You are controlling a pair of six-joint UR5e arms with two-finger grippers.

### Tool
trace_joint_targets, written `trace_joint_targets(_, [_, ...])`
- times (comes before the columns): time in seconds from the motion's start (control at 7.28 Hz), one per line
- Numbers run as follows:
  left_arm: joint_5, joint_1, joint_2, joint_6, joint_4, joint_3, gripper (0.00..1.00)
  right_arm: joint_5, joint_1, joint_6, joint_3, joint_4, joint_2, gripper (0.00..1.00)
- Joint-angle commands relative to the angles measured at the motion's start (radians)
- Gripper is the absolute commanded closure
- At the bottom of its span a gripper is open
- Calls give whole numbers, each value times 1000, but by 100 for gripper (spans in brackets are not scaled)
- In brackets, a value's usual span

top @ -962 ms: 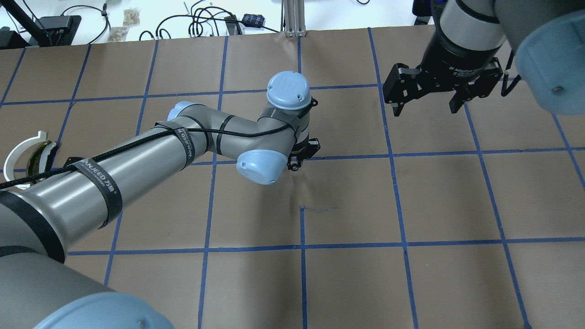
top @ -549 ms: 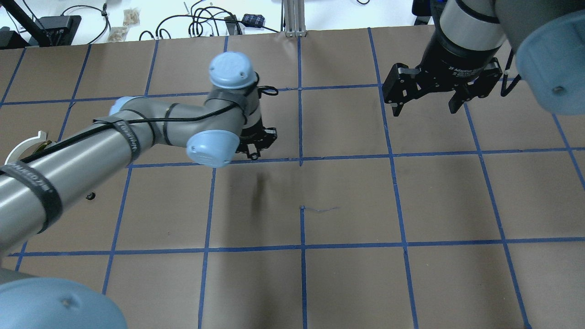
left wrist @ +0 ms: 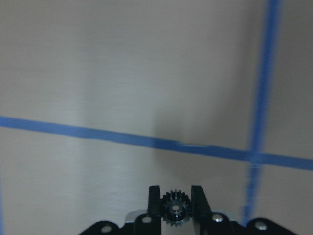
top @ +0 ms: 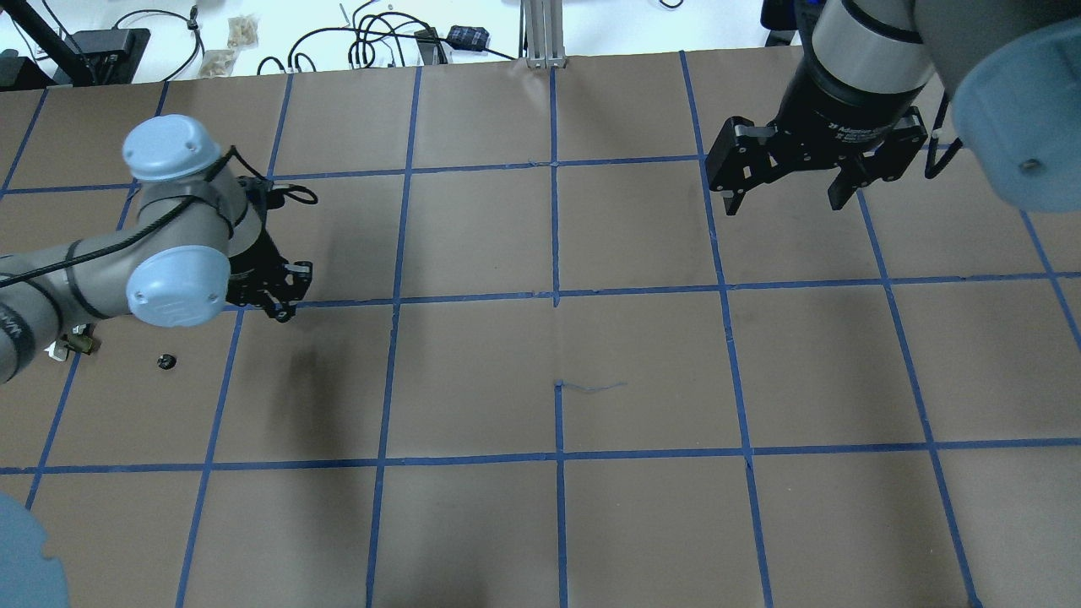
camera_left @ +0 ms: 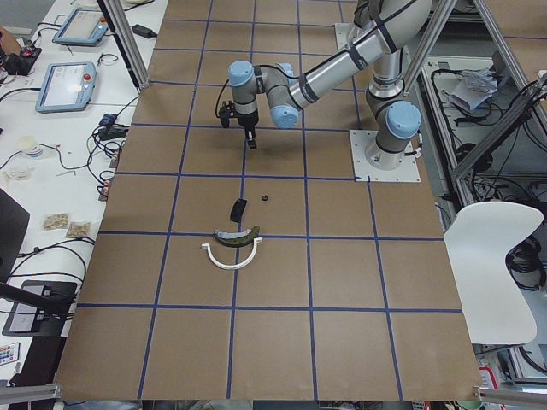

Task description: Place bearing gear from tray to pile

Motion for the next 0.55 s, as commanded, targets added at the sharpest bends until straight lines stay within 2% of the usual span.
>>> trace_joint_targets(0.0, [7,173,0,189,1,-13,100,0,0,0,0,0,0,0])
trace_joint_targets(0.14, [4,222,-11,240,6,-31,100,0,0,0,0,0,-2,0])
trace_joint_targets(0.41, [0,232,-44,261,98,-45,100,0,0,0,0,2,-2,0])
